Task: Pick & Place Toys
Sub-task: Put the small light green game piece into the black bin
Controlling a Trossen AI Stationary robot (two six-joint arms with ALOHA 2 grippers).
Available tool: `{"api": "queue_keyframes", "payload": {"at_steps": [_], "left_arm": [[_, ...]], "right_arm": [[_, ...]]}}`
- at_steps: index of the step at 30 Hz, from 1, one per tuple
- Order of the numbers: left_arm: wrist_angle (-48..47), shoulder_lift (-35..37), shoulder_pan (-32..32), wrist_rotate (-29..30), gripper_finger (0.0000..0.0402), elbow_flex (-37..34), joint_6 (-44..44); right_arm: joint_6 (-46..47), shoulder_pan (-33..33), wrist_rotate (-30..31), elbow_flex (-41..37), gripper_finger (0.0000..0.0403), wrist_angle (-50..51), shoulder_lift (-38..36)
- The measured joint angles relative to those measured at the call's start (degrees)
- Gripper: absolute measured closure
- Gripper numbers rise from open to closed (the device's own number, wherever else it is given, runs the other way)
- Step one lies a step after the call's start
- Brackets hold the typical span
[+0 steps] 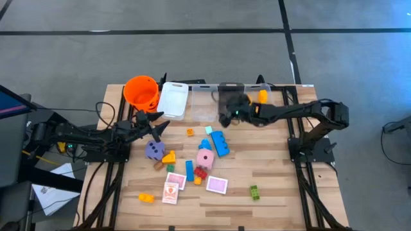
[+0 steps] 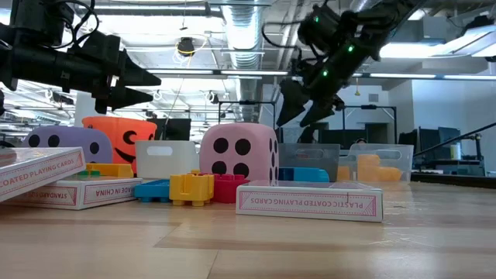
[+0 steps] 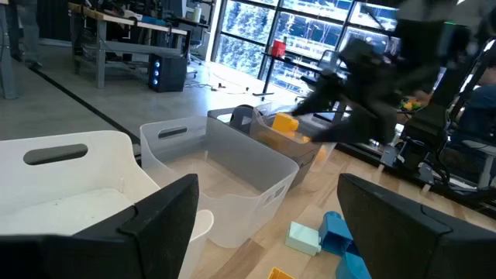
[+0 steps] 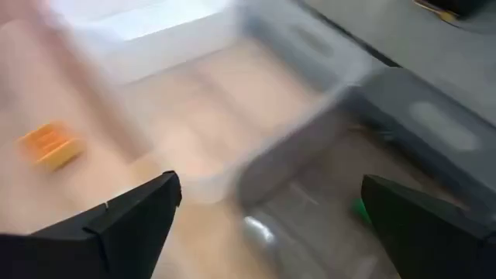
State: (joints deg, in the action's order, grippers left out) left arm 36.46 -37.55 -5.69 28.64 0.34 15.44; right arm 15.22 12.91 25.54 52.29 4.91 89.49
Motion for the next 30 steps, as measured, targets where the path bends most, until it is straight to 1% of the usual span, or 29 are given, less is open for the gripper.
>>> {"api": "queue_keyframes", "payload": {"at_steps": [2,4,8,11,13,15,19,21,26,30], "left_arm": [[0.0,0.0,0.0,0.0,0.0101,0.0,0.0],[0.2,0.0,0.0,0.0,0.0101,0.0,0.0],[0.8,0.0,0.0,0.0,0.0101,0.0,0.0],[0.8,0.0,0.0,0.0,0.0101,0.0,0.0],[0.8,0.0,0.0,0.0,0.0101,0.0,0.3],[0.8,0.0,0.0,0.0,0.0101,0.0,1.2],[0.8,0.0,0.0,-0.4,0.0101,0.0,1.6],[1.0,0.0,0.0,-1.8,0.0101,0.0,1.6],[1.1,0.0,0.0,-6.7,0.0101,0.0,5.4],[1.1,0.0,0.0,-11.7,0.0101,0.0,8.2]], "right_arm": [[-0.1,-3.9,0.8,0.0,0.0004,0.1,0.0],[0.3,-8.4,3.9,0.0,0.0005,0.7,0.0],[4.3,-17.2,13.3,0.0,0.0005,4.5,0.0],[8.6,-22.6,19.8,0.0,0.0005,8.6,0.0],[11.7,-25.6,22.3,0.0,0.0005,11.2,0.0],[15.9,-28.1,22.6,0.0,0.0005,13.7,0.0],[27.8,-33.2,22.2,0.0,0.0005,18.6,0.0],[34.2,-35.5,19.8,0.0,0.0005,20.8,0.0],[49.1,-40.6,7.9,0.0,0.0005,22.6,0.0],[61.5,-43.2,-1.3,0.0,0.0005,23.7,0.0]]}}
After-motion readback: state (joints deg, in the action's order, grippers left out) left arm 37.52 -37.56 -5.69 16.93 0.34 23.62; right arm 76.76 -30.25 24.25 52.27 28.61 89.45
